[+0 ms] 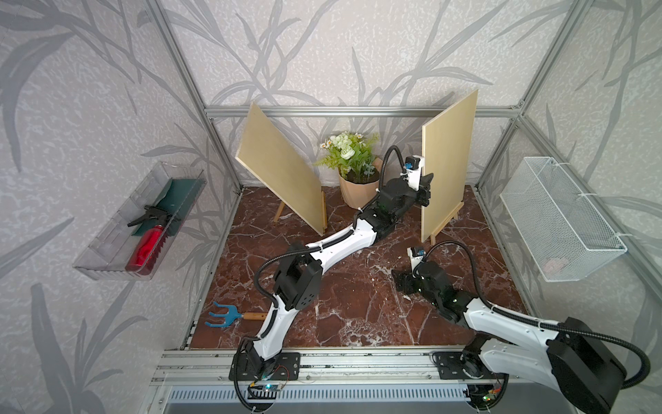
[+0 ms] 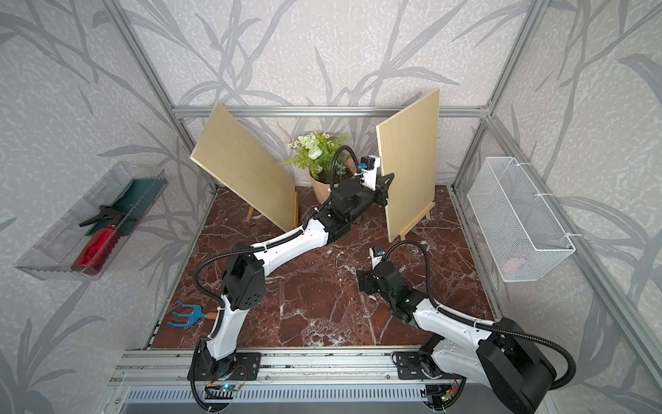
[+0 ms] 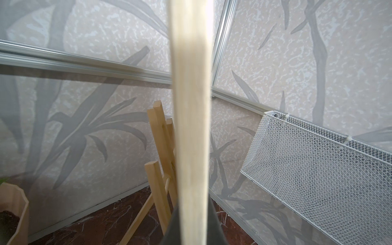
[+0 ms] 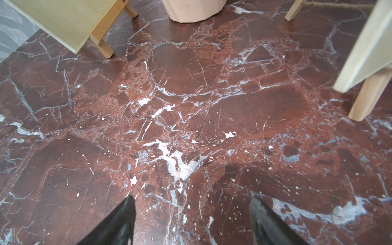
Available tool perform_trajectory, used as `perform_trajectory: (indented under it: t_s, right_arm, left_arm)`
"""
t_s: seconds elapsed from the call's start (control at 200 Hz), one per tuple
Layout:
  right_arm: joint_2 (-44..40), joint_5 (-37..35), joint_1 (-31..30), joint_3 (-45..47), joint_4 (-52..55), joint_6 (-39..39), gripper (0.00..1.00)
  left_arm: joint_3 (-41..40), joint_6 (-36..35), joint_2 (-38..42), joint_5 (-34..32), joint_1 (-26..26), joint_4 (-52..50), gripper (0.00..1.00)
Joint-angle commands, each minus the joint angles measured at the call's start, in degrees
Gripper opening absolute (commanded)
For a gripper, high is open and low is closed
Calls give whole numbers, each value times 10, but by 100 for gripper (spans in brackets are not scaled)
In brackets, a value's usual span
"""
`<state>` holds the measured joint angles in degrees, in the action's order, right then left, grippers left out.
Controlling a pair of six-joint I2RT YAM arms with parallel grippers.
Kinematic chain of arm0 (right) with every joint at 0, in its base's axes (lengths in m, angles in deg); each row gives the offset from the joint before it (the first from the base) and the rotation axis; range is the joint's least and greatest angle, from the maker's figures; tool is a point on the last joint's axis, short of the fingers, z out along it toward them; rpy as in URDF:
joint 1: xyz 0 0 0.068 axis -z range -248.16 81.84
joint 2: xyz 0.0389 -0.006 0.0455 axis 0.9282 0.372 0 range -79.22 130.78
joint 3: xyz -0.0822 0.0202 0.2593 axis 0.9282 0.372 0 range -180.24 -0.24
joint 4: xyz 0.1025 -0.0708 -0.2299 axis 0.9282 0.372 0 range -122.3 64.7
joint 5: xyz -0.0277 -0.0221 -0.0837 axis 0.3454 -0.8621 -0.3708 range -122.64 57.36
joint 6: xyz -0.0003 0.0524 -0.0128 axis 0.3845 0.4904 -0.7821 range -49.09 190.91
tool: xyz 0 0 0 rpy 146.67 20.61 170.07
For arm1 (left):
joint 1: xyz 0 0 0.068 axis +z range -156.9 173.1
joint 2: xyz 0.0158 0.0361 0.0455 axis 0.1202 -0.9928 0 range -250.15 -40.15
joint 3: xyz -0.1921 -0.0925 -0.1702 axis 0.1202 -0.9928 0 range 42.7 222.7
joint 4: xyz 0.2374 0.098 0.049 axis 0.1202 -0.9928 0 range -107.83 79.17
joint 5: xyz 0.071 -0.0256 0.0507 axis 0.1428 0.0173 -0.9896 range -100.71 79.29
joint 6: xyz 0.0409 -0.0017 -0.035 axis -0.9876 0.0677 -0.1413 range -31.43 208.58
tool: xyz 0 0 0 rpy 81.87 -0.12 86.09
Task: Disassemble the easel
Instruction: Pick up the drawing board from the easel.
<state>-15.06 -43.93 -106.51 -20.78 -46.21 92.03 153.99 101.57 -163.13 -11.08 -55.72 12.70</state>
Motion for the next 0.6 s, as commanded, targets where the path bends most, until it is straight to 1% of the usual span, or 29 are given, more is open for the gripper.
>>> perform_trajectory:
  t_s: [0.0, 0.595]
  right_arm:
    - [3, -2, 2, -14, -6, -5, 84]
    - [10, -7, 2, -17, -5, -9, 84]
  left_arm:
    - [45, -19, 79, 5, -7, 81, 0]
    - [47, -20, 116, 2, -20, 91, 0]
